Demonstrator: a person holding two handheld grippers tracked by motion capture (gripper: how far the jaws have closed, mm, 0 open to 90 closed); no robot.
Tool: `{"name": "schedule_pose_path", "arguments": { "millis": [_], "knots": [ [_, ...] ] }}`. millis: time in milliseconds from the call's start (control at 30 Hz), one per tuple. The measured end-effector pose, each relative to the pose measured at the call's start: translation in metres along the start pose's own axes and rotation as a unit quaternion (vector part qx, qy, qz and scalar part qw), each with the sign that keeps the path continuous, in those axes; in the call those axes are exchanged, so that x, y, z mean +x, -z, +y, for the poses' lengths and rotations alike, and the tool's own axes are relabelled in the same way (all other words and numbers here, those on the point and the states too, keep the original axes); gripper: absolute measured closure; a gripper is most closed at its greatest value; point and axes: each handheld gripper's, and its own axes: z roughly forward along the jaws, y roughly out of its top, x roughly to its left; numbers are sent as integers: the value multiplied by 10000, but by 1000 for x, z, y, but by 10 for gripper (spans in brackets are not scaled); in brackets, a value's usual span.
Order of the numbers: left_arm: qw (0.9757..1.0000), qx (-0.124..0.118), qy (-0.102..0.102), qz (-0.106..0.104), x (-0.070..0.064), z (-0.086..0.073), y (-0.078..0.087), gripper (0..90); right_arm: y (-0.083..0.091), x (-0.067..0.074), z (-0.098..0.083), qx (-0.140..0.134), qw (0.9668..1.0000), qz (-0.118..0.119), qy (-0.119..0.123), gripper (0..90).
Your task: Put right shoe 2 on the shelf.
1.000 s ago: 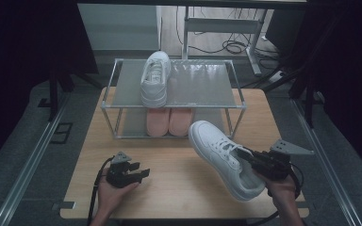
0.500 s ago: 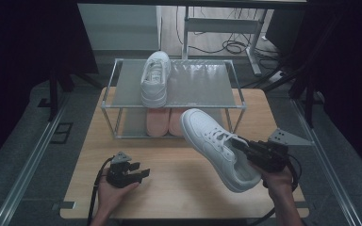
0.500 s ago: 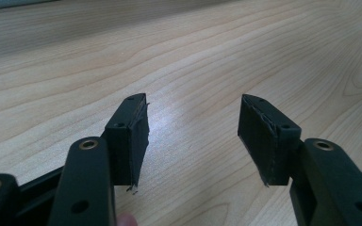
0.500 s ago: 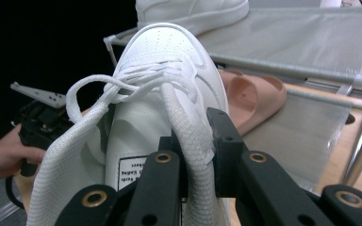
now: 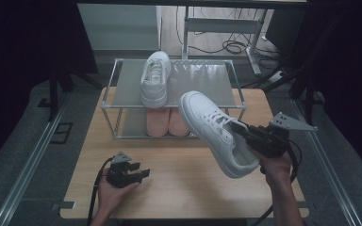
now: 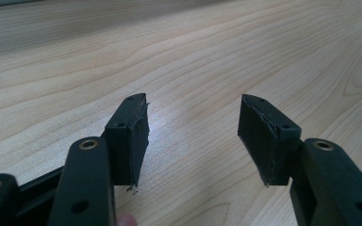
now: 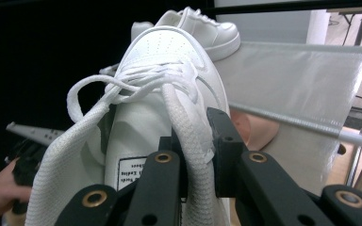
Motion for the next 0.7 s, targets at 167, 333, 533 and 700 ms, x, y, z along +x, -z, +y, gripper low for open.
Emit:
{"name": "schedule_pose_path", "arguments": {
  "millis": [167,333,533,700],
  "knots": [
    [10000,-11,12,-7,1,0,0,440,-9,-3,12,-52,10000,-72,-43,827],
    [10000,3,0,-3,1,0,-1,440,-20,-5,24,-80,9998,-189,-82,827],
    [10000,18,-7,-7,1,-1,-1,440,-38,-8,40,-81,9992,-360,-133,826],
    [10000,-10,14,-20,1,0,0,440,-56,-9,51,-42,9988,-483,-123,826]
  ]
}}
